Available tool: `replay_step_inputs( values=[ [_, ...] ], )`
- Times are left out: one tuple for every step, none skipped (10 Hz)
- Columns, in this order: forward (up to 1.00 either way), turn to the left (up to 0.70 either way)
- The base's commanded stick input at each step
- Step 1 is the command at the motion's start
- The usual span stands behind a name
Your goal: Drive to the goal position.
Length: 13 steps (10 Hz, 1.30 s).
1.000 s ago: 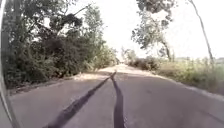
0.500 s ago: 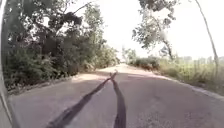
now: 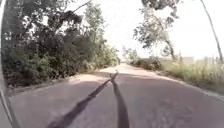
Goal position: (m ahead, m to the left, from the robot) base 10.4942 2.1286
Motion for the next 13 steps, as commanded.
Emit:
replay_step_inputs(
  values=[
    [0.7,-0.03],
    [0.7,-0.03],
    [0.7,-0.03],
    [0.7,-0.03],
    [0.7,-0.03],
    [0.7,-0.03],
    [0.7,-0.03],
    [0.7,-0.03],
    [0.7,-0.03],
    [0.7,-0.03],
    [0.7,-0.03],
    [0.7,-0.03],
    [0.7,-0.01]
  ],
)
